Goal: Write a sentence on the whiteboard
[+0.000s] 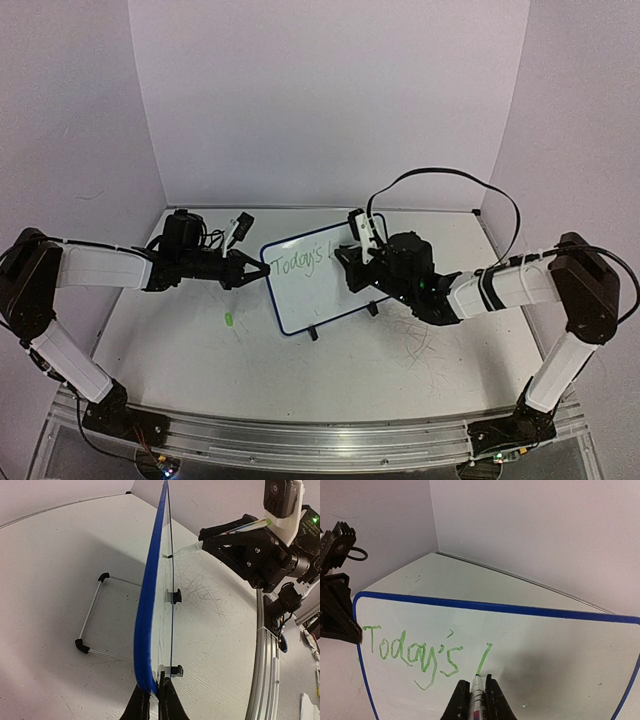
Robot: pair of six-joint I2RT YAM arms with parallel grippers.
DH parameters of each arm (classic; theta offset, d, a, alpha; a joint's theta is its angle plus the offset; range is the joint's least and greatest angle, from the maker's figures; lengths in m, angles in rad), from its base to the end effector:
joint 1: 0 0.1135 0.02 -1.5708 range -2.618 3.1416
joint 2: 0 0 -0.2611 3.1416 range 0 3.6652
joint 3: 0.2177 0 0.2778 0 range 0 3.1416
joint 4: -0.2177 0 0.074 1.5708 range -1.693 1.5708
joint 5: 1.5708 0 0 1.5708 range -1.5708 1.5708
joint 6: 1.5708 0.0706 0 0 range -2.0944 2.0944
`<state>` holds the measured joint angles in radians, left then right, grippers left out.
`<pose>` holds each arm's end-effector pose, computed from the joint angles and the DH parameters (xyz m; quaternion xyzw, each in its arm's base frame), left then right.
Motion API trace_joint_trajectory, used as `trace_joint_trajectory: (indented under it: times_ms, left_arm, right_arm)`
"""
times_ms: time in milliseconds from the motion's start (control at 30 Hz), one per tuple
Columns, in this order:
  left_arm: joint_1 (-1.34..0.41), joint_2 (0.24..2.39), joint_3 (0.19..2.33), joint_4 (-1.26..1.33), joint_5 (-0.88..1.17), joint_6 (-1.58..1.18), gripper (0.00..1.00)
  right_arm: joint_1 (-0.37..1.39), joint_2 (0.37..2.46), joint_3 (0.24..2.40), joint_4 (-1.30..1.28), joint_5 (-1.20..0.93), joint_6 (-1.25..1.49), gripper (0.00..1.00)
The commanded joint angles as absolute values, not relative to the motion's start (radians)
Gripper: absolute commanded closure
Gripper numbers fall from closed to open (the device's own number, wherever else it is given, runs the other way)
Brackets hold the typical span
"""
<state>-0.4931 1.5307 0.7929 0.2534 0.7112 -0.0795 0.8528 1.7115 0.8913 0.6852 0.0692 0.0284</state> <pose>0.2983 -0.2126 0.1770 0.3409 0.7485 -0.4227 0.3806 0.2857 0.3196 0.1952 -0.2807 0.6988 0.2568 0.6057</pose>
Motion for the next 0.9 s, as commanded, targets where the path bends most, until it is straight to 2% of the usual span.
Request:
trace_joint_trajectory:
  times_ms: [0, 200, 500, 867]
  left_arm:
    - [-0.494, 1.513, 0.821, 0.21, 0.644, -0.002, 1.0]
    - [-0.494, 1.515, 0.821, 0.209, 0.643, -0.002, 1.0]
    - [-0.495, 1.516, 0.822, 0.209, 0.641, -0.002, 1.0]
    - [-0.495, 1.517, 0.822, 0.208, 0.64, -0.002, 1.0]
  right_arm:
    - [0.862, 1.712, 0.873, 0.684, 0.077, 0.047, 1.0]
    - [0.863, 1.695, 0.888, 0.685, 0.073, 0.044, 1.0]
    - [0.856, 1.557, 0.837, 0.738, 0.021, 0.059, 1.0]
    - [0.852, 1.647, 0.914, 0.736, 0.032, 0.032, 1.0]
